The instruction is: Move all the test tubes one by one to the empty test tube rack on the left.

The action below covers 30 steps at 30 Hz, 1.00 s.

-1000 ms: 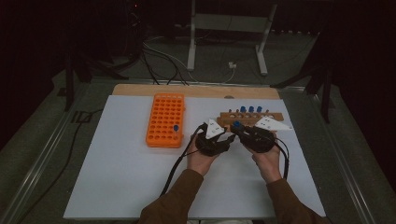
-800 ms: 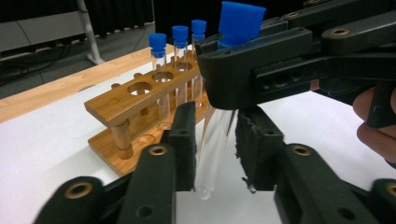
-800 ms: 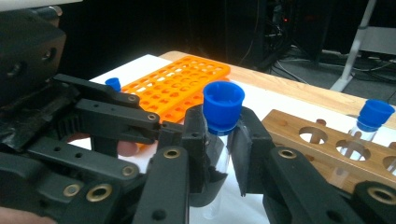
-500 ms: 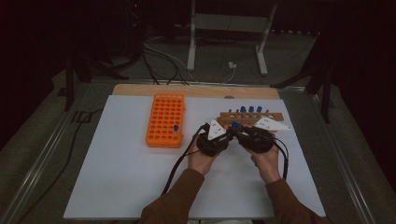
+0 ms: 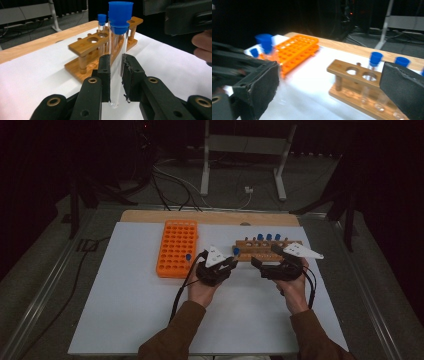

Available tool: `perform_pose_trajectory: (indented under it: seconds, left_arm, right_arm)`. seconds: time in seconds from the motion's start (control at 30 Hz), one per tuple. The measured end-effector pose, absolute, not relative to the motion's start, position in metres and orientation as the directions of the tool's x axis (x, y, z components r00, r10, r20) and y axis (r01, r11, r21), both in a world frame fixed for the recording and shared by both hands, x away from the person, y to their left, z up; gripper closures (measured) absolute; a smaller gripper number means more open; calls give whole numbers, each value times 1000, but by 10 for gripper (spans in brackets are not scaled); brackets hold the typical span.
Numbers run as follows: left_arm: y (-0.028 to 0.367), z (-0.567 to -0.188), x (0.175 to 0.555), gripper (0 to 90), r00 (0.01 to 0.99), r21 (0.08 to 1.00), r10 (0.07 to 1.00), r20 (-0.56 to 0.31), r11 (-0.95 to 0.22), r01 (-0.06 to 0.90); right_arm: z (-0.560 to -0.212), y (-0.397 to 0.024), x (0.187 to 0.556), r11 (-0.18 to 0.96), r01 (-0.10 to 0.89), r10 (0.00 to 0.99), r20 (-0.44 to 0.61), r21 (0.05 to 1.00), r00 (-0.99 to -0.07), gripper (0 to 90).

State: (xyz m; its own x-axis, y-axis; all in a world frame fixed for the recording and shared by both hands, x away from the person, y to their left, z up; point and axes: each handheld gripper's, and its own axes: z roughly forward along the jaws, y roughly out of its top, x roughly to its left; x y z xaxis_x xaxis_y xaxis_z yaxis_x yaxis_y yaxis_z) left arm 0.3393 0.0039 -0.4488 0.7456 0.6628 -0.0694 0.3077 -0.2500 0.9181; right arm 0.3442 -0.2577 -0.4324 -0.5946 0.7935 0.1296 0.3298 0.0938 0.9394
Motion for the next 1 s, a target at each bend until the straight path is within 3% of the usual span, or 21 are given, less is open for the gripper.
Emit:
perform_pose_trajectory:
  seconds: [0.67,1.0]
  left_arm:
    - [97,-431,318,785,695,939,715,-73,-185,289]
    - [133,-442,322,785,603,944,793,-85,-130,304]
  right_arm:
    - [-440,-289,340,91,331,843,104,939,-528,0]
    - [-438,-289,338,88,314,844,97,945,-527,0]
